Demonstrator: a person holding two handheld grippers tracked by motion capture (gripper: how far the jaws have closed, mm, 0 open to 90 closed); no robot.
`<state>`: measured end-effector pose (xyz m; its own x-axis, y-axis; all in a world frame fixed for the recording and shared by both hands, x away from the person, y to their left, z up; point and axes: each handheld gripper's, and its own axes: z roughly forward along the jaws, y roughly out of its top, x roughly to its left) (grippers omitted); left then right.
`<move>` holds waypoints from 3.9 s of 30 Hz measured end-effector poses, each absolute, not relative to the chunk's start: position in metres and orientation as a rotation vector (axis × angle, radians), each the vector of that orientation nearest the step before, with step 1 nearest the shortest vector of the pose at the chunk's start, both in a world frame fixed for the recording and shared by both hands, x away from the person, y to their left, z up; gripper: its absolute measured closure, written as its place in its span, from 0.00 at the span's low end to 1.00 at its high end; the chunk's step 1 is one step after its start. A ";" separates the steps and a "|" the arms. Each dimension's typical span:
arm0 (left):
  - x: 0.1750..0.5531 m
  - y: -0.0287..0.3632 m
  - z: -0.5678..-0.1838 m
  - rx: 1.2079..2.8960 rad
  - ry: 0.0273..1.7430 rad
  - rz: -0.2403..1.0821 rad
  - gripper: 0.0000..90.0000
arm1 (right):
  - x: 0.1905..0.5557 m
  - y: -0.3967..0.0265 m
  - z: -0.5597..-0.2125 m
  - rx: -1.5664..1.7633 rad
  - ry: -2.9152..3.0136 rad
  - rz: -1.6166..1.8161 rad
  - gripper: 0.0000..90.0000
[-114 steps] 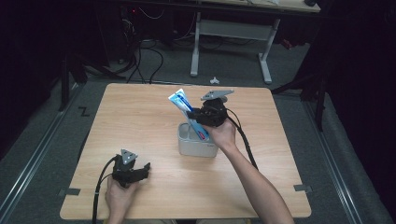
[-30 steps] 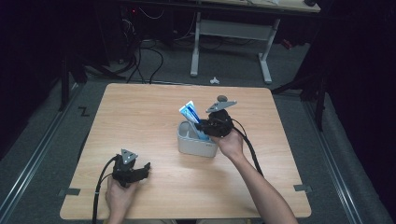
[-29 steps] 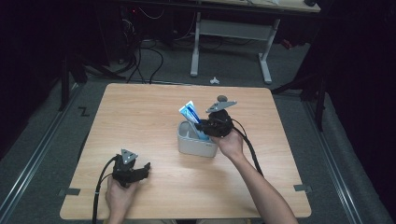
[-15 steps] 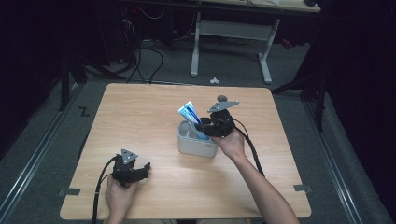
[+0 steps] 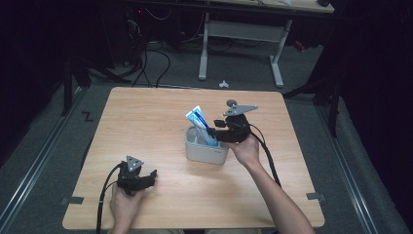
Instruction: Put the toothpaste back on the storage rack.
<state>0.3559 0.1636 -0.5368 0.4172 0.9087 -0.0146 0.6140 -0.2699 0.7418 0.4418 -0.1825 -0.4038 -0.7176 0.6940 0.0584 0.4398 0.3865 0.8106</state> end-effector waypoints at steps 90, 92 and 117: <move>0.356 0.164 -0.537 1.993 1.288 0.551 0.29 | 0.366 -0.300 -0.402 1.168 2.074 1.396 0.58; 0.356 0.164 -0.537 1.993 1.288 0.551 0.29 | 0.364 -0.303 -0.405 1.181 2.070 1.393 0.58; 0.356 0.164 -0.537 1.992 1.288 0.553 0.29 | 0.354 -0.322 -0.433 1.275 2.037 1.382 0.58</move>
